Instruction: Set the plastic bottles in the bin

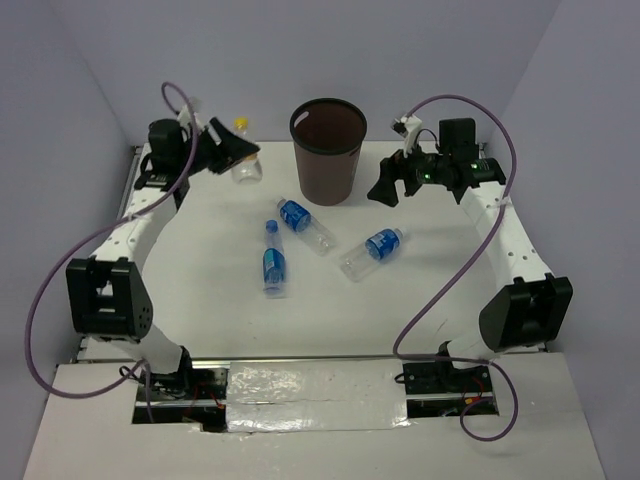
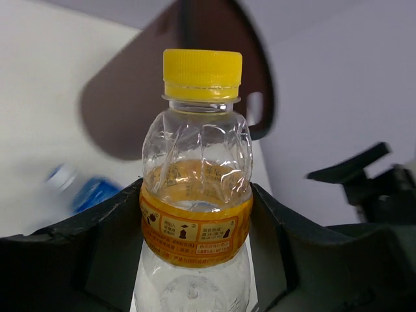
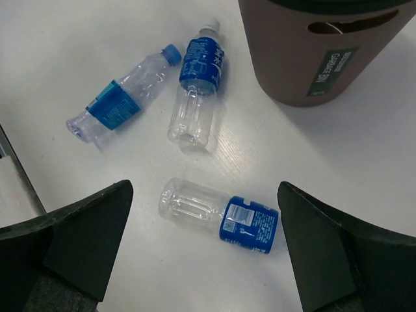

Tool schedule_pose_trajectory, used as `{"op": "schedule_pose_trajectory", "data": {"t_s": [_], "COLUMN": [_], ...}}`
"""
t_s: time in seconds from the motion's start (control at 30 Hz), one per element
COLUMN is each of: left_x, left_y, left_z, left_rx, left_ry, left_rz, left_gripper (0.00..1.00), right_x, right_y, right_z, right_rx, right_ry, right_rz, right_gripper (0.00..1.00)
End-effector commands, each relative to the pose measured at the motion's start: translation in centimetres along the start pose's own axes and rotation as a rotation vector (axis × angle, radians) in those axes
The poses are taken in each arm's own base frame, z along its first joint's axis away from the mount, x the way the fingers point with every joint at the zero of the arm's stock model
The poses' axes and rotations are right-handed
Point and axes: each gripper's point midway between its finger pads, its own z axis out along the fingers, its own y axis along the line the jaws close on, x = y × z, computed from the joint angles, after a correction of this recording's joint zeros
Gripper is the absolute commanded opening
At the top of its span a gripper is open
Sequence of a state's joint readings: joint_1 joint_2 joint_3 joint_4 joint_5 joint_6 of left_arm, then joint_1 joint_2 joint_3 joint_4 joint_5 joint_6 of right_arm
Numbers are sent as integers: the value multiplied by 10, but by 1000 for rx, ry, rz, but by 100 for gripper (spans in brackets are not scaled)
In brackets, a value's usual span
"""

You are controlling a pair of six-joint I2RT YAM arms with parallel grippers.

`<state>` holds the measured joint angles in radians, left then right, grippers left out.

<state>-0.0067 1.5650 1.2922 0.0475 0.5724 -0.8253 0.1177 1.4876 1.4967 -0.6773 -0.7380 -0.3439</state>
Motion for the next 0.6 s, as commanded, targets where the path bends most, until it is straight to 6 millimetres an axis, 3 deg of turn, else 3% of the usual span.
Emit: {"op": "schedule_pose_trajectory", "data": {"t_s": [0.0,0.03,0.1,0.23,0.4,0.57], "left_x": [-35,-25,-36,-38,-43,-40], "left_y": [-94,-95,-110,-145,-147,-139], "left_z": [26,48,75,118,168,186], "left_rx": [255,265,305,361,310,256], "left_ry": [-46,-7,-3,-9,-72,-130], "left_rz": [94,84,91,112,92,109], "left_gripper": [34,34,33,35,49,73], "right_x": [4,5,11,22,34,45], "right_y": [7,7,7,7,11,12], "right_z": [-15,-17,-18,-20,-21,-20], "right_rx": [17,23,28,37,38,37], "right_ry": [-6,-10,-5,4,18,34], "right_rz": [-23,-22,-12,0,9,17], "right_gripper": [100,100,100,100,100,100]}}
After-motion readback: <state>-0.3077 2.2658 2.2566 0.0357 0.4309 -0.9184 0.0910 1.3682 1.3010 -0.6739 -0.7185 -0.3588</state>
